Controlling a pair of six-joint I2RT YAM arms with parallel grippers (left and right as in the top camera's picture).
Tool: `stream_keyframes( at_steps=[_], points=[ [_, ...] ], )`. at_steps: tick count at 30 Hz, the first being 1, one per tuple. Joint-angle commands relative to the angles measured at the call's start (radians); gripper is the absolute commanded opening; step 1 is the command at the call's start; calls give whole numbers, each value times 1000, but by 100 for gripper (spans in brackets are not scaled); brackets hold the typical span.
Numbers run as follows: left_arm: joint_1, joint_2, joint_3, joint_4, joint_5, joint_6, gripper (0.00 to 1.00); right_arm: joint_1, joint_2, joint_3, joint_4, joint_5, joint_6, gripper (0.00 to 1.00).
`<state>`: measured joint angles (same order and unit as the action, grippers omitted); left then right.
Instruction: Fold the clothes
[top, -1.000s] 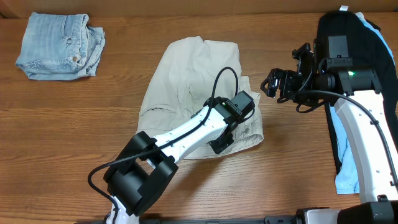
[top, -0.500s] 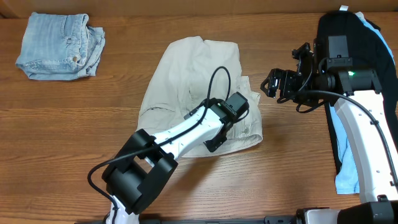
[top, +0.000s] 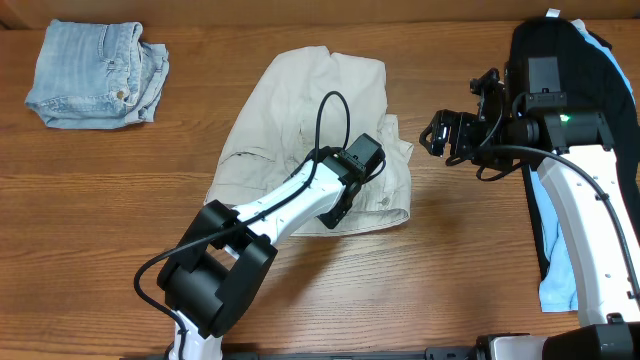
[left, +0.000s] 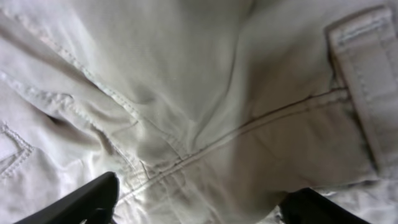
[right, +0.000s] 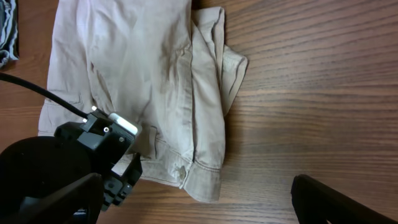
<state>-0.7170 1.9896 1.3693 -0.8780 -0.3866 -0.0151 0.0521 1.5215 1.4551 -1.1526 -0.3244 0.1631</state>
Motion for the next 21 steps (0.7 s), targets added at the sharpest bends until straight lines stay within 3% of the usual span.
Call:
stream_keyframes(
  at_steps=[1, 4, 6, 16, 21],
  points=[
    [25, -21, -4, 4, -40, -74, 69, -4, -6, -3, 10, 10, -7, 100],
    [40, -21, -5, 4, -37, -110, 50, -4, -6, -3, 13, 10, -7, 100],
    [52, -21, -5, 4, -32, -125, 45, -4, -6, -3, 13, 10, -7, 100],
    [121, -20, -11, 16, 14, -150, 40, -4, -6, -3, 14, 10, -7, 100],
    [146, -14, -34, 72, 47, -150, 30, -4, -6, -3, 14, 10, -7, 100]
  ],
)
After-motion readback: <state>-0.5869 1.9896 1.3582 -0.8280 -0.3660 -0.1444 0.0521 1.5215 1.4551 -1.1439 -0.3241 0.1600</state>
